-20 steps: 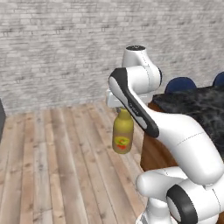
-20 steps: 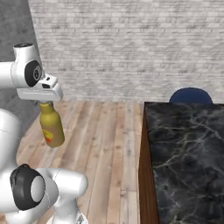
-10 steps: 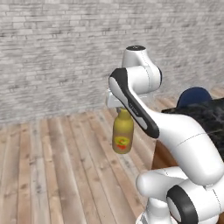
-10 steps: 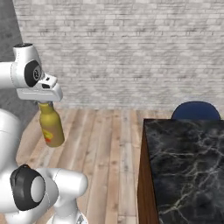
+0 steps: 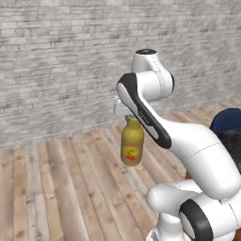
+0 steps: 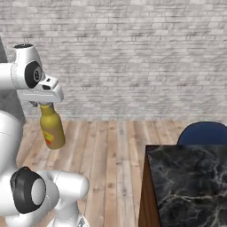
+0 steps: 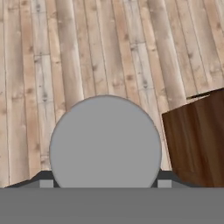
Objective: There is a wine glass and glass cup on the dining counter. Place the wine bottle next to the wine glass and the juice bottle next to the glass cup.
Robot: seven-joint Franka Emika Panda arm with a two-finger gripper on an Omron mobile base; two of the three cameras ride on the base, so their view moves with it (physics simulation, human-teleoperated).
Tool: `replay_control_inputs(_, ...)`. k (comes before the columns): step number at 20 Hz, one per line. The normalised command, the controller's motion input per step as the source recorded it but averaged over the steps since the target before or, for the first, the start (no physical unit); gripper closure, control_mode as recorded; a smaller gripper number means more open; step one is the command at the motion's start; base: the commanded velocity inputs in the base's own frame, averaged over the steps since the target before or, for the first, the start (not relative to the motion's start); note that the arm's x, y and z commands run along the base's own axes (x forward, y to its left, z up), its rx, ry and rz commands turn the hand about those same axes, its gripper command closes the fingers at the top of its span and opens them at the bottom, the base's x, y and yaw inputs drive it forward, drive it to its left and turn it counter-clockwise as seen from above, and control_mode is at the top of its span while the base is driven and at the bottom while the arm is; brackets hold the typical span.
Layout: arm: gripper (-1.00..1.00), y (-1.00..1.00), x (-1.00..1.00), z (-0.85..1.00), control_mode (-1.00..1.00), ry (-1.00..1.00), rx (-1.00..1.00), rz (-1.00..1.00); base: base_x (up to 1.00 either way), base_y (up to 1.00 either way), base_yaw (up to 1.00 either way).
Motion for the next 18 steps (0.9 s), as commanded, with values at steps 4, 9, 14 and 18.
replay_control_inputs(4,1.00,0.00,0.00,0.00,1.00,0.00,0.00,0.00,0.78,0.36,-0.20)
replay_control_inputs(9,1.00,0.00,0.00,0.00,1.00,0.00,0.00,0.00,0.66,0.38,-0.33)
replay_control_inputs(14,1.00,0.00,0.00,0.00,1.00,0.00,0.00,0.00,0.61,0.39,-0.39)
replay_control_inputs(18,1.00,0.00,0.00,0.00,1.00,0.00,0.00,0.00,0.60,0.39,-0.40)
